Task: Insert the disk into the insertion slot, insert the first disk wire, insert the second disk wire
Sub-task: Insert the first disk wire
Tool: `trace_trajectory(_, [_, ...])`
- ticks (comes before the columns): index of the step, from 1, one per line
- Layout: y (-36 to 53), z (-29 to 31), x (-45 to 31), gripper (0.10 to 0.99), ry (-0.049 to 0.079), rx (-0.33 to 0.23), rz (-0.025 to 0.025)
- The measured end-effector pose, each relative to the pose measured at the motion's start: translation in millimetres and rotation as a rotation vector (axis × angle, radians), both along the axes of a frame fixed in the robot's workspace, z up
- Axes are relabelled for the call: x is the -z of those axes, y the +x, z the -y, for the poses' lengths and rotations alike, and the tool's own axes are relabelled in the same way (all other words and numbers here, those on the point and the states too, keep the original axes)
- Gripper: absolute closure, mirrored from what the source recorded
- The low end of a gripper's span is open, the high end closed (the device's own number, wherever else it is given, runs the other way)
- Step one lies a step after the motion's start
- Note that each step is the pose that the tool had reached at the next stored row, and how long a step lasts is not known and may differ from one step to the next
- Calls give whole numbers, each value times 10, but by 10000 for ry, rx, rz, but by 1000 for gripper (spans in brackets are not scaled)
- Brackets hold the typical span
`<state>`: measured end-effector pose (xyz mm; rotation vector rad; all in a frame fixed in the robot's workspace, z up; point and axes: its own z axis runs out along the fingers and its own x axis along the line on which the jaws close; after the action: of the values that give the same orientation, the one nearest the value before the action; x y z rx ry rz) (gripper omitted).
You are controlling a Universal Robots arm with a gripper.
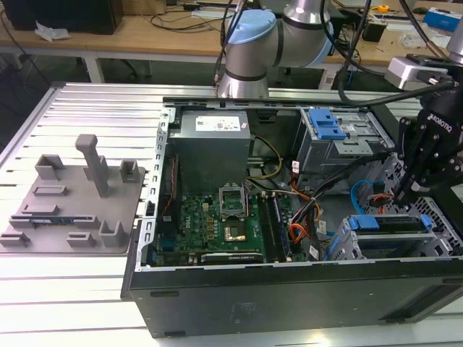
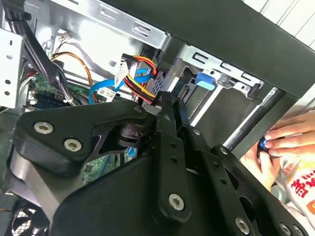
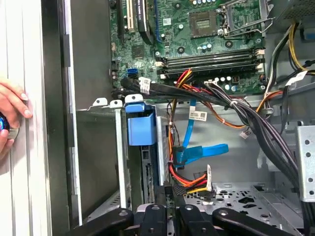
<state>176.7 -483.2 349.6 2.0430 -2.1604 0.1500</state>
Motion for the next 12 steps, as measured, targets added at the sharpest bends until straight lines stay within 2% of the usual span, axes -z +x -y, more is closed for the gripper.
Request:
trace_trajectory(2, [13, 39, 0, 922, 440, -6, 0])
trace_trajectory(4, [17, 69, 0, 922, 667, -7, 0])
trace_trajectory(5, [17, 103, 1, 922, 722, -8, -4])
trace_trajectory(9, [8, 114, -1, 922, 719, -4, 1])
trace_trajectory(12, [-30, 122, 0, 922, 720, -12, 144])
